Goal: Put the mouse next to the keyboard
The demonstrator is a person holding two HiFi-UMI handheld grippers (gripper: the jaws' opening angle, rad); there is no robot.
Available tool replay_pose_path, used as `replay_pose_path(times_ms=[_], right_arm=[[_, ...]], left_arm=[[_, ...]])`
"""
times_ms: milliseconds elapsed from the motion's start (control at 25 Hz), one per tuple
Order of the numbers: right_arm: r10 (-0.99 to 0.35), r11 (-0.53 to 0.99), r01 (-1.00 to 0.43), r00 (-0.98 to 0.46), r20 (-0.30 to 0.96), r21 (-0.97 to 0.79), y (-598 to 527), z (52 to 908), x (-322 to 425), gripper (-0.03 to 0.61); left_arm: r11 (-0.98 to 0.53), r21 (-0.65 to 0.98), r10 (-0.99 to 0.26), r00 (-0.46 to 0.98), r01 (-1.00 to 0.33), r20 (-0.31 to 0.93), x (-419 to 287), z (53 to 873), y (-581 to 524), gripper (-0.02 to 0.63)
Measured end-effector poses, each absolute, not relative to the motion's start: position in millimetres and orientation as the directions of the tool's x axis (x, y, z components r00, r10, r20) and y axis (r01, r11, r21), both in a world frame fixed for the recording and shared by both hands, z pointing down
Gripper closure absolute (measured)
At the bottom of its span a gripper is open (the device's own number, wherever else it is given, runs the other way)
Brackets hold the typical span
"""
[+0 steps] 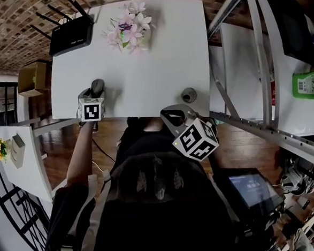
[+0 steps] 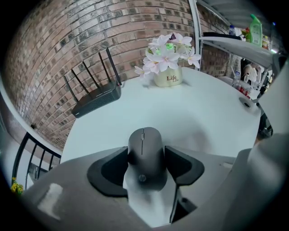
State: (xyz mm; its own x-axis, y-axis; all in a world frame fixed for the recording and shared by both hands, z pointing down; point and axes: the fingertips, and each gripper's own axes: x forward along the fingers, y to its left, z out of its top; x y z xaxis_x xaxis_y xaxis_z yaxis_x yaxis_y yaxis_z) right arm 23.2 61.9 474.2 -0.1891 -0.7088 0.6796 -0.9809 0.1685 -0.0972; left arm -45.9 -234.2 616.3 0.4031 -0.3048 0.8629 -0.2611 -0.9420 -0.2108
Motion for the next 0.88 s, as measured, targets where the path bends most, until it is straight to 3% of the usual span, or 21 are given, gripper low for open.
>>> replay_pose_path(times_ms=[320,880], right_arm=[[-0.699,0.174,-0.981,-0.183,0.691,-0.083,82.6,473.9,34.3,0.572],[-0.707,0.178,-0.98,-0.187,0.682,-0.084,101.4,472.1,41.9,0.573]], left_arm=[[-0.958,-0.192,-0.274,0.474,-0.215,0.837,-7.2,619.0,-199.2,0.351],[-0.967,-0.181,-0.244,0.448,-0.18,0.86,0.7,621.0,-172.4,0.35]])
